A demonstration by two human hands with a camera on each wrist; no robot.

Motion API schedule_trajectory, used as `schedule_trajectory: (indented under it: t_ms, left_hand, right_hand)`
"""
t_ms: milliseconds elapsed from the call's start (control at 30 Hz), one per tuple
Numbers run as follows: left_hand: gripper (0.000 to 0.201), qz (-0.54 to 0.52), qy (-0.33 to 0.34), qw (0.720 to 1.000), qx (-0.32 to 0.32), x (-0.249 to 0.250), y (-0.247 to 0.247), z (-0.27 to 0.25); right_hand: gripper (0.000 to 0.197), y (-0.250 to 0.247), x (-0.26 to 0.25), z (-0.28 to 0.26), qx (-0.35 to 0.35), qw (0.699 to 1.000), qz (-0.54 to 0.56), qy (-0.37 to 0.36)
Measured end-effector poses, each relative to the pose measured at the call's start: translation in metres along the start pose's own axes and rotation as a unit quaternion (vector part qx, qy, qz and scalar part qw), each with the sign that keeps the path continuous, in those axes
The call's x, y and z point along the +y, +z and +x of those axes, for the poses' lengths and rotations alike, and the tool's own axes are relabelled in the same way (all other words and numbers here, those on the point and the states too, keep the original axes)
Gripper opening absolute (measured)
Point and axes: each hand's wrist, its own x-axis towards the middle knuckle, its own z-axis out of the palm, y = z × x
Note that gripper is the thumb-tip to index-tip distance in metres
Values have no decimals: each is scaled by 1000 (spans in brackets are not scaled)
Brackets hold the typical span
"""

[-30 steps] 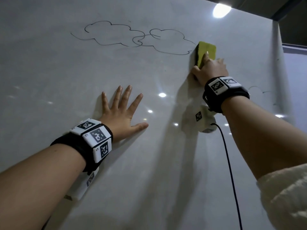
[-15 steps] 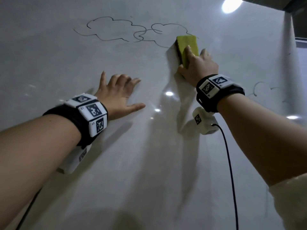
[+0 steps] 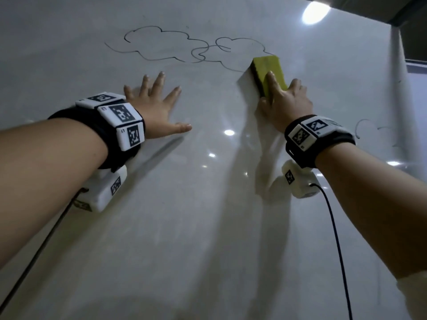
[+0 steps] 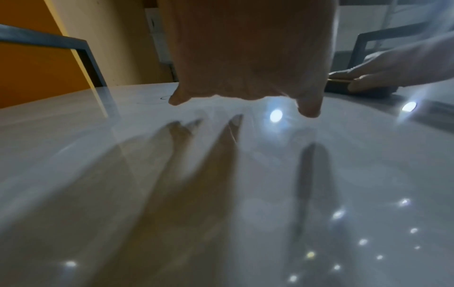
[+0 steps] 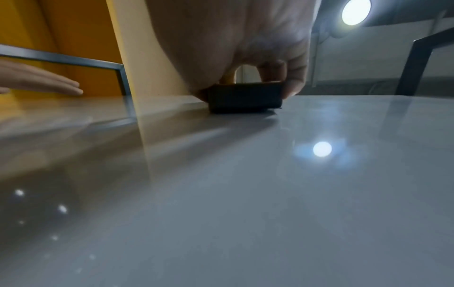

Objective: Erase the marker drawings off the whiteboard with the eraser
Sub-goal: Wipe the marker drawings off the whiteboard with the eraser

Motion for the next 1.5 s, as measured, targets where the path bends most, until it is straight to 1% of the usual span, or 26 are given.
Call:
schedule_trajectory:
  t_ms: [100,233,367,433,533,600,633,733,800,900,1000,1100,1167,1267,1333,1500]
  left_hand:
    - [96,3,-6,1000,-25,2,3,-1]
    - [96,-2,-3,999,-33,0,8,-1]
    - [94,-19,9,999,-35,-2,14,-3]
    - [93,-24,13,999,-28,-3,17,-4]
    - [93,-30,15,999,-26,-4,17,-3]
    - [93,-35,18,999,-27,-5,17,-3]
    - [93,-37,20,999,-27,-5,17,-3]
    - [92,-35,24,999,-22,-5,20,-3]
    - [92,-34,23,999,-18,-5,21,-2]
    - [92,-40,25,999,-13,-6,21,-3]
    - [91,-40,32,999,-8,-8,22,-4]
    - [91,-38,32,999,-6,-9,23,-4]
    - [91,-36,30,999,-7,-9,24,-3]
    - [91,-31,29,999,-8,-9,23,-3]
    - [91,-28,29,999,-12,-8,22,-3]
    - [90,-29,29,999,-15,-8,22,-4]
  right_hand:
    - [66,-4,0,1,-27,999,-8,22]
    - [66,-4,-2,11,-27,999,9,36]
    - [67,-13,3,33,-21,988,58,141]
    - [68,-14,-7,41,-11,985,76,156]
    - [69,-8,-30,44,-13,992,72,100]
    - [68,-5,-36,47,-10,995,62,71]
    - [68,-5,-36,50,-13,996,60,71]
    - [69,-12,-28,67,-16,990,75,121]
    - [70,-17,-33,76,-15,986,93,137]
    - [73,-18,-53,81,-19,989,96,113]
    - [70,-18,-60,80,-33,993,81,80]
    - [69,-26,-61,82,-35,994,52,88]
    - [69,-27,-73,80,-31,994,50,88]
    - [68,-19,-99,70,-44,997,48,32]
    - [67,-17,-104,66,-52,998,26,5]
    - [67,-25,-99,70,-48,997,29,48]
